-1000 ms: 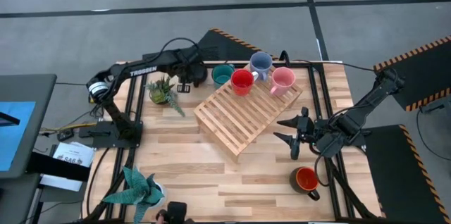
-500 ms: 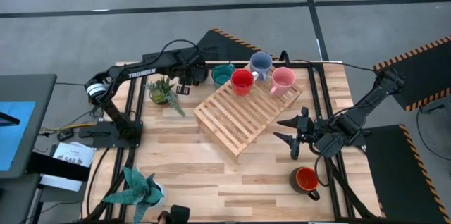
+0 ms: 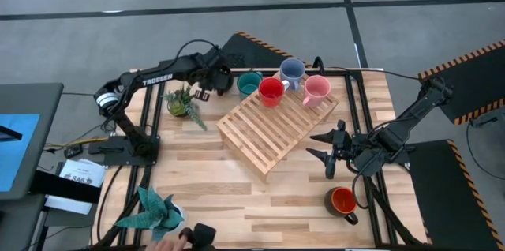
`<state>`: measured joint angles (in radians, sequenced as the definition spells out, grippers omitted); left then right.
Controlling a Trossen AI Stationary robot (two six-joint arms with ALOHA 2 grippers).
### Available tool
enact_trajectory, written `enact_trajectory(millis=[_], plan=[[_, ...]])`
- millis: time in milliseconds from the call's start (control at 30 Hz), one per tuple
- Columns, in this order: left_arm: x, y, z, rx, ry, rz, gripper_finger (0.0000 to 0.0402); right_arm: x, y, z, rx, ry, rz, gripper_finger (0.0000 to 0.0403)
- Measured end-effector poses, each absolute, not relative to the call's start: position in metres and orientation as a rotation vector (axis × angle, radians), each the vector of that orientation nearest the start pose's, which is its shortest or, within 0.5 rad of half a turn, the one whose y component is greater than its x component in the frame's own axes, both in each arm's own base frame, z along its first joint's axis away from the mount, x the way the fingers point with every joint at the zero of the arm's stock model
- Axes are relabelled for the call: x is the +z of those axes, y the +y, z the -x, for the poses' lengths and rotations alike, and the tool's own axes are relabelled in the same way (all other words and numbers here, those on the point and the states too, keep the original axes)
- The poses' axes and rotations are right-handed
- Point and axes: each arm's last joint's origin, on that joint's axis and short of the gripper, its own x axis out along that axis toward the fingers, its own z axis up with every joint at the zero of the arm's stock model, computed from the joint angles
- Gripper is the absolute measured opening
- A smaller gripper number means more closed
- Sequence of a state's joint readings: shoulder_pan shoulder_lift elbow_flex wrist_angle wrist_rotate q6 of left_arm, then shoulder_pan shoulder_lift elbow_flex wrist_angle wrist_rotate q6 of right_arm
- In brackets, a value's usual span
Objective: Place coffee mugs
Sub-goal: Put the black mug on the shelf
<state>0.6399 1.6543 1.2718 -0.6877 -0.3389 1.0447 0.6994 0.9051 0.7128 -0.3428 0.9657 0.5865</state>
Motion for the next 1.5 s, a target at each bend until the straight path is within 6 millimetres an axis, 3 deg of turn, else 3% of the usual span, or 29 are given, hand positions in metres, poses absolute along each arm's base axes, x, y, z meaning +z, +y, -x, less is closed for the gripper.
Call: enact_trajectory(millis=[900,1200,1500], plan=[[0.244,0.218,-0.262,0.138,1.349,-0.714,0.0112,0.28,0.098,-0.154,-0.353,0.268,-0.188,0.0234],[0.218,0.228,-0.268,0.125,1.436,-0.705,0.0112,0.279,0.098,-0.154,-0.355,0.275,-0.18,0.0234],[0.211,0.23,-0.271,0.133,1.463,-0.705,0.0103,0.278,0.098,-0.154,-0.359,0.282,-0.178,0.0234]])
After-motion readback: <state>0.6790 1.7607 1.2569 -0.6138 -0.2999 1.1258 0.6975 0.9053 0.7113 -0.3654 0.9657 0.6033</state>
